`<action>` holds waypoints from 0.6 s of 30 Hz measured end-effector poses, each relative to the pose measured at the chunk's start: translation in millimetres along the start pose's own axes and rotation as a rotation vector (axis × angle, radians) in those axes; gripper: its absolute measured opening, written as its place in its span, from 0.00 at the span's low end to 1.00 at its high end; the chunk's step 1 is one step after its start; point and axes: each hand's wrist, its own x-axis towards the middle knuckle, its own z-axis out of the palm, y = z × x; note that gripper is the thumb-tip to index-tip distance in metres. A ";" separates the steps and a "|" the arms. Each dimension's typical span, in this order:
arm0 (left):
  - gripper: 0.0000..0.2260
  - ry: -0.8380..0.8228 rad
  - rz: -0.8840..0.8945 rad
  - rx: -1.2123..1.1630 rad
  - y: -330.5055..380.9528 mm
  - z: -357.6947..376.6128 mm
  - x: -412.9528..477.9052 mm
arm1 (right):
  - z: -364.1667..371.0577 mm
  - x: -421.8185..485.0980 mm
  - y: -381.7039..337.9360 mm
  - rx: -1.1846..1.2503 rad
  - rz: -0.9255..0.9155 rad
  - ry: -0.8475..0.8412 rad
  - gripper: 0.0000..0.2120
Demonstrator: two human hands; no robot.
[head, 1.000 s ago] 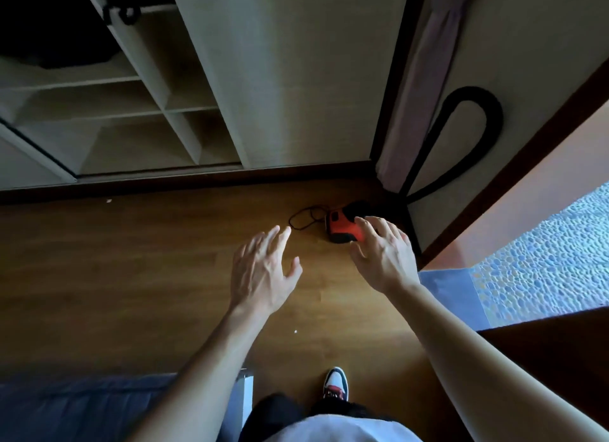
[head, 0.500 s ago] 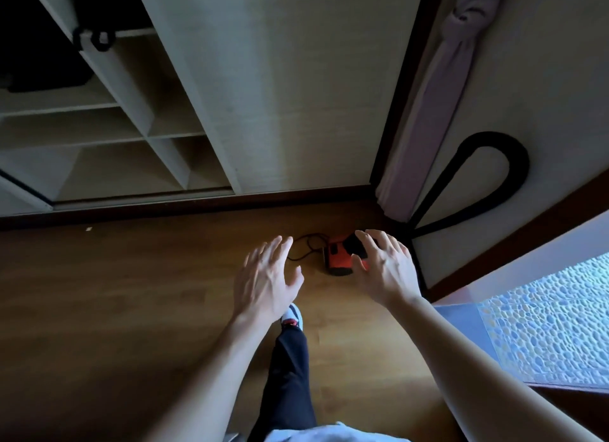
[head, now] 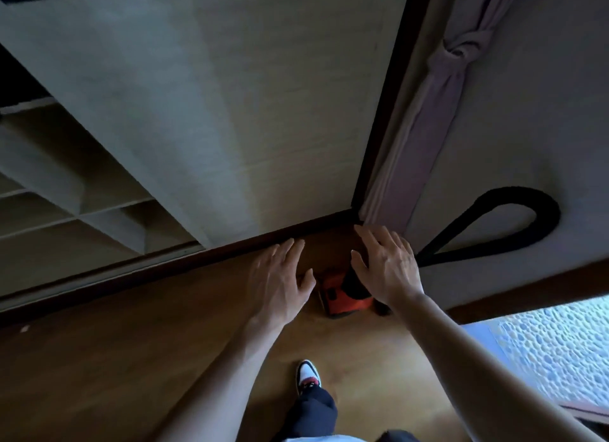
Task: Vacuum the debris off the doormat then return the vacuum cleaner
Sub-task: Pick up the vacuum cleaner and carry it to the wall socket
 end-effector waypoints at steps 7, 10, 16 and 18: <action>0.28 -0.073 0.156 -0.016 12.1 16.2 50.2 | -0.6 5.4 16.5 -0.060 0.133 0.015 0.27; 0.28 -0.092 0.206 -0.020 26.4 23.6 58.7 | -0.6 -1.8 32.7 -0.061 0.193 0.017 0.28; 0.29 -0.129 0.284 -0.017 57.7 37.5 62.9 | -9.6 -24.5 73.4 -0.027 0.362 0.056 0.29; 0.29 -0.141 0.318 -0.002 68.4 43.9 65.2 | -10.6 -36.2 90.3 -0.006 0.413 0.092 0.29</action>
